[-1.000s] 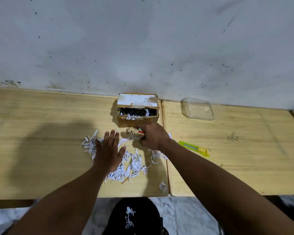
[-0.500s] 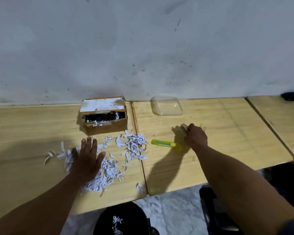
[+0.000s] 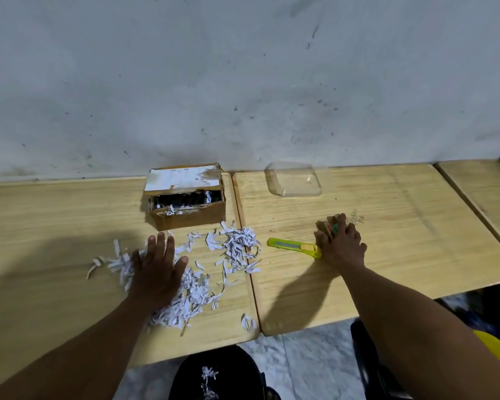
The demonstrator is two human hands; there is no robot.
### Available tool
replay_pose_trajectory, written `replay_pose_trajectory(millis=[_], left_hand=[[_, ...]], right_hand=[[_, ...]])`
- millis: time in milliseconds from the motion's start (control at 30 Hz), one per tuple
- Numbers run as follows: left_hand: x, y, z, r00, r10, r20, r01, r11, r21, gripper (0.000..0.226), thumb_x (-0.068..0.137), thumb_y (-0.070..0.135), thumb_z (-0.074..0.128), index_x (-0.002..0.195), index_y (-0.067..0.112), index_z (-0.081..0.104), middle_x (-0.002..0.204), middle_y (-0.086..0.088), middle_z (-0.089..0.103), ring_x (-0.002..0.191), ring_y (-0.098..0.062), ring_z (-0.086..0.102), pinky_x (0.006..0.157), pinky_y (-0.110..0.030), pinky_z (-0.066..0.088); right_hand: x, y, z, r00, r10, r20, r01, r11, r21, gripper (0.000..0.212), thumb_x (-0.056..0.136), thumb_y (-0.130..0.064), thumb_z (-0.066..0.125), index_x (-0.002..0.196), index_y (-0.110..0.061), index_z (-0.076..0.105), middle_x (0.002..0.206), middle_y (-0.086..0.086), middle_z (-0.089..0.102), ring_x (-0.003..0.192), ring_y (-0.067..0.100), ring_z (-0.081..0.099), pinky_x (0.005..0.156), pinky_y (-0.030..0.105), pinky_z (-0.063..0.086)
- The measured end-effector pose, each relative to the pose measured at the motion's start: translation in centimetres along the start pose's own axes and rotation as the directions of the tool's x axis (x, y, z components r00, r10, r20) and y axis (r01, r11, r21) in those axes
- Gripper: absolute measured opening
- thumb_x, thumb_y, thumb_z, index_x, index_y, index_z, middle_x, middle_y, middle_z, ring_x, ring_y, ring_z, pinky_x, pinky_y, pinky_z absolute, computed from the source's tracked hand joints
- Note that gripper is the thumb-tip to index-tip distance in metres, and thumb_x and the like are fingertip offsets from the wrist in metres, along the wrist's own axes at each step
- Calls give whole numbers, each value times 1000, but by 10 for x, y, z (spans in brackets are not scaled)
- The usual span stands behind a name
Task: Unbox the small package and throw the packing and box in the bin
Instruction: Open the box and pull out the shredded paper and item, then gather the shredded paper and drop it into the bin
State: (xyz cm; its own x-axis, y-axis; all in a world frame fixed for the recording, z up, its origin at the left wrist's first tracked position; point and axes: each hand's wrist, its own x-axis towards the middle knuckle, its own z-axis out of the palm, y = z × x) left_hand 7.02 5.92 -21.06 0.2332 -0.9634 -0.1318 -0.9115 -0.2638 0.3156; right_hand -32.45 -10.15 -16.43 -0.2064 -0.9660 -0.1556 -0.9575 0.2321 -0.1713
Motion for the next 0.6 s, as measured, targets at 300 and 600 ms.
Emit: replay_pose_trajectory(millis=[300,600], left_hand=[[-3,-1,-34,990,100,-100,-109,990,-90,69,94,59,11,152,26,29,159,-1,29,150,-20,17,119,-56,-1],[-2,-64,-49,974,-152,-171,139,987,-84,77,90,63,12,152,20,28,160,-5,26,150,-23,16,118,-54,4]], right_hand=[[-7,-44,-10,929,-350,-121,353,936,5,66,99,-50,39,154,-19,22,159,12,27,147,30,22,117,55,17],[-53,-145,27,706,-705,69,649,682,335,64,95,-62,31,148,-26,39,156,-4,35,140,16,36,108,31,35]])
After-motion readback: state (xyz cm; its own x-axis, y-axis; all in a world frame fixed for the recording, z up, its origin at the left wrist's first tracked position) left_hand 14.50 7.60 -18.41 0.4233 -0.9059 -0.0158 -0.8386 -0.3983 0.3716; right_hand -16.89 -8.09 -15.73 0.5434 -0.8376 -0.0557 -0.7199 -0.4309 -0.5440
